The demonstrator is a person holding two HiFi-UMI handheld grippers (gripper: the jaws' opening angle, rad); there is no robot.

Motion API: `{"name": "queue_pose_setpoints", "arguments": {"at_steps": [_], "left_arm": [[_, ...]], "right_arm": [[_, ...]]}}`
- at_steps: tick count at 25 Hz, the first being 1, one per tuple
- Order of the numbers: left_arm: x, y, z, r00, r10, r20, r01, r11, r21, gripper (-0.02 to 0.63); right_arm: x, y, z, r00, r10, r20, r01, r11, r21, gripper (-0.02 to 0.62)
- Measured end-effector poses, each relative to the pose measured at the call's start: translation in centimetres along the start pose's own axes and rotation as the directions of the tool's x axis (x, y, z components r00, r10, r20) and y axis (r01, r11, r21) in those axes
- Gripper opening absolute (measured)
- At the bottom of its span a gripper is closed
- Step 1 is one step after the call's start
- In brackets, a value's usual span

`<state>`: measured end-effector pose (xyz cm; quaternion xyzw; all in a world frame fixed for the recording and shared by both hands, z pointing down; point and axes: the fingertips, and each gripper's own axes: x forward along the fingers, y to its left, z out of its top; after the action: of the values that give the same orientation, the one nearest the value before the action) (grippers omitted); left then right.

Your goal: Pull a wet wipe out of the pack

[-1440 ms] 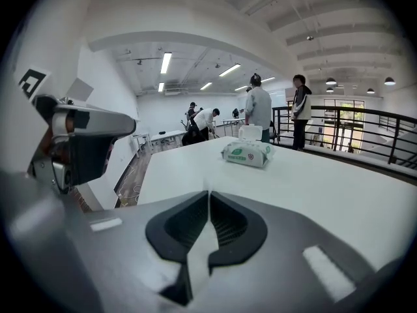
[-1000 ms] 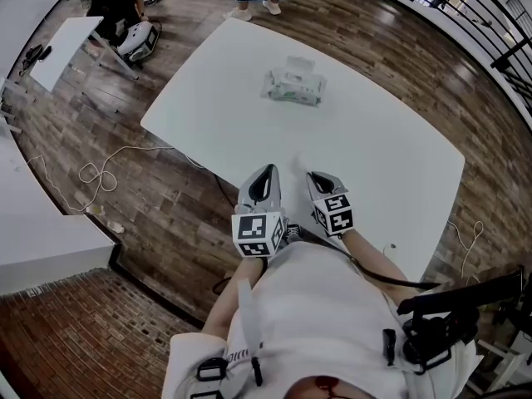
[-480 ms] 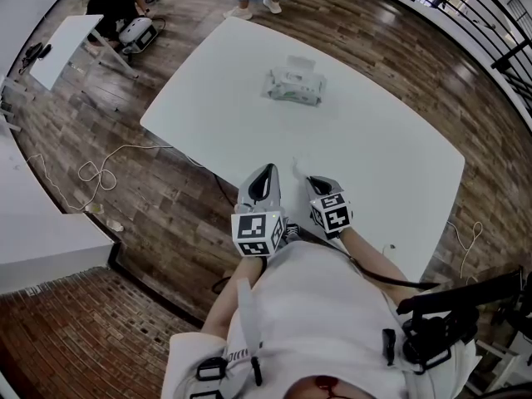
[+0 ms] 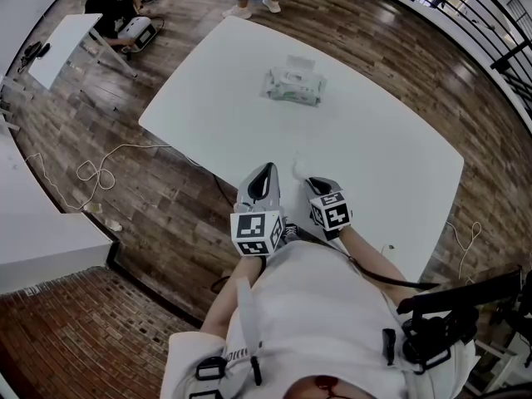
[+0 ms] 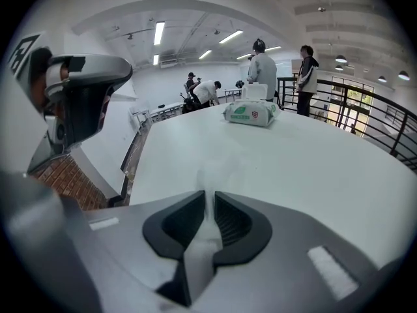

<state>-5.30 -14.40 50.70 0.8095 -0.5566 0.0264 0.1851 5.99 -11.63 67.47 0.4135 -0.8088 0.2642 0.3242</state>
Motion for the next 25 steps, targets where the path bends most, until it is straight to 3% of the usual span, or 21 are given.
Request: {"name": "queue_pose_setpoints", "arguments": {"at_steps": [11,18,25], "left_arm": [[0.2,-0.1,-0.1,1.000,0.001,-0.002,-0.001,1.000,0.000,0.002],[0.2,0.0,0.0,1.000,0.005,0.002,-0.005,1.000,0.003,0.002],[0.2,-0.3,0.3,1.000,-0.005,0.009,0.005,1.000,0.006,0.002]], "right_arm": [[-1.0,0.7,0.8,0.995,0.096,-0.012,-0.096,0.995,0.011,0.141],[-4.6,0.5,5.7,0.986,0.092,0.141,-0.093,0.996,0.002,0.132],[-8.2,1.1,11.7,0.941,0.074,0.330,-0.072,0.997,-0.017,0.106]]}}
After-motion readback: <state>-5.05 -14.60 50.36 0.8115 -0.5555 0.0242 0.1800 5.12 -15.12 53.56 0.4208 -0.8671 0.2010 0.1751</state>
